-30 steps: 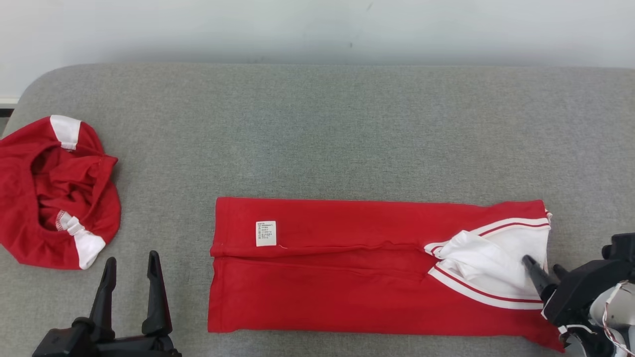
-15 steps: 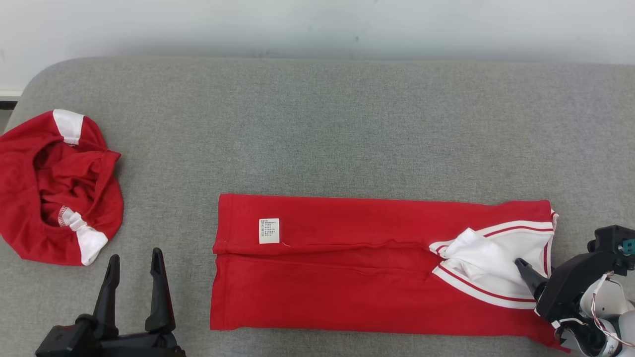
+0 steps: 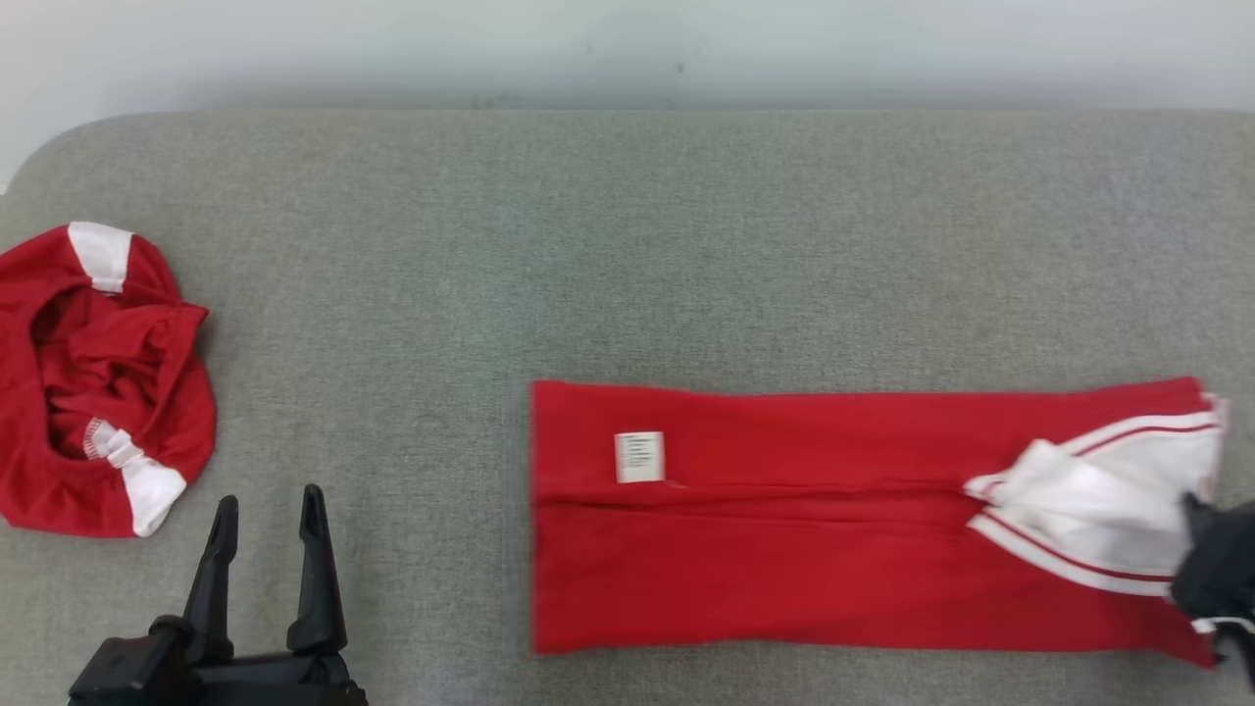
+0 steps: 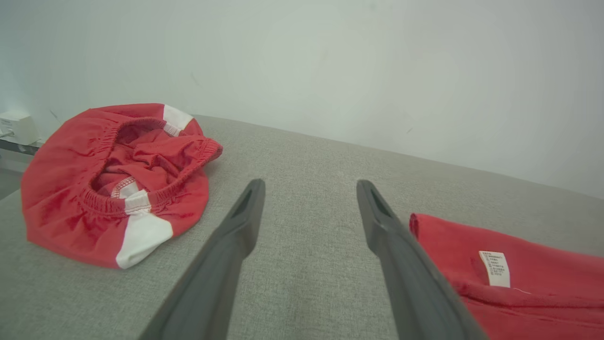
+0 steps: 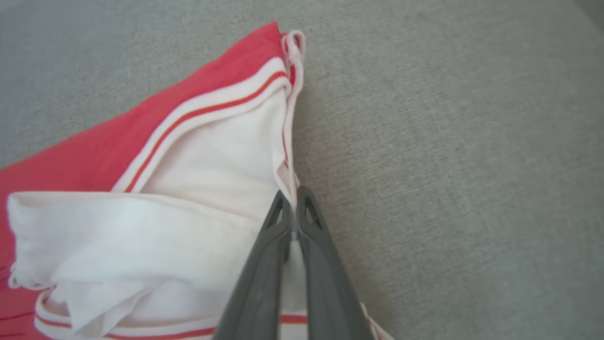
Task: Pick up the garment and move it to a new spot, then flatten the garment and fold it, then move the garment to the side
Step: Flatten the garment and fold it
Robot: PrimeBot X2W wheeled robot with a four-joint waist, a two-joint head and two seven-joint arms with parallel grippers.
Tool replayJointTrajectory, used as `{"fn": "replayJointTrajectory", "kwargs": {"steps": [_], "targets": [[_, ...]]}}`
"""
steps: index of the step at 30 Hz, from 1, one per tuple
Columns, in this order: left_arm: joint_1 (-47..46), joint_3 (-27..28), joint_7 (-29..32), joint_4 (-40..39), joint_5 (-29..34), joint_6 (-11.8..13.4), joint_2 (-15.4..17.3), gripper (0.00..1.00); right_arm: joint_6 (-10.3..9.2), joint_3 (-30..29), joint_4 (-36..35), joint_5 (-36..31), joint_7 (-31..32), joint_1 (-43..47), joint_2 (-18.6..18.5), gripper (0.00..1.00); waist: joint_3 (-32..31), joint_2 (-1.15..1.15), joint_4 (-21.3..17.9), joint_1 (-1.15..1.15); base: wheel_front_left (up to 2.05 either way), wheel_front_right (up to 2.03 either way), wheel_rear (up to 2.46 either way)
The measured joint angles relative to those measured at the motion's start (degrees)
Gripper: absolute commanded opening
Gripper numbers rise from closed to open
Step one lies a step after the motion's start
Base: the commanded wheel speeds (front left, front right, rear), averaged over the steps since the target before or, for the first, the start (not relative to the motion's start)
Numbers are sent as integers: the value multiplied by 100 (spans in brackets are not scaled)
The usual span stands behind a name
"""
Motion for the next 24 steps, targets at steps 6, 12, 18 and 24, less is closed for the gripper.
{"fn": "replayJointTrajectory", "kwargs": {"steps": [6,12,18,24], "targets": [[-3,-1,0,-15,37,-43,0,100,-3,-627,-158,-643,-47,15,-100,0,14,0,-75,0,0,0,0],[3,3,0,9,70,-49,-1,100,-4,-693,-564,-961,54,160,36,0,-66,0,-137,0,0,0,0],[32,-3,0,46,79,-52,-1,100,-4,23,-1178,-597,335,362,343,0,-178,0,-166,0,0,0,0],[60,-30,0,109,90,-52,-1,100,-5,1227,-1717,-315,724,521,566,0,-306,0,-167,0,0,0,0]]}}
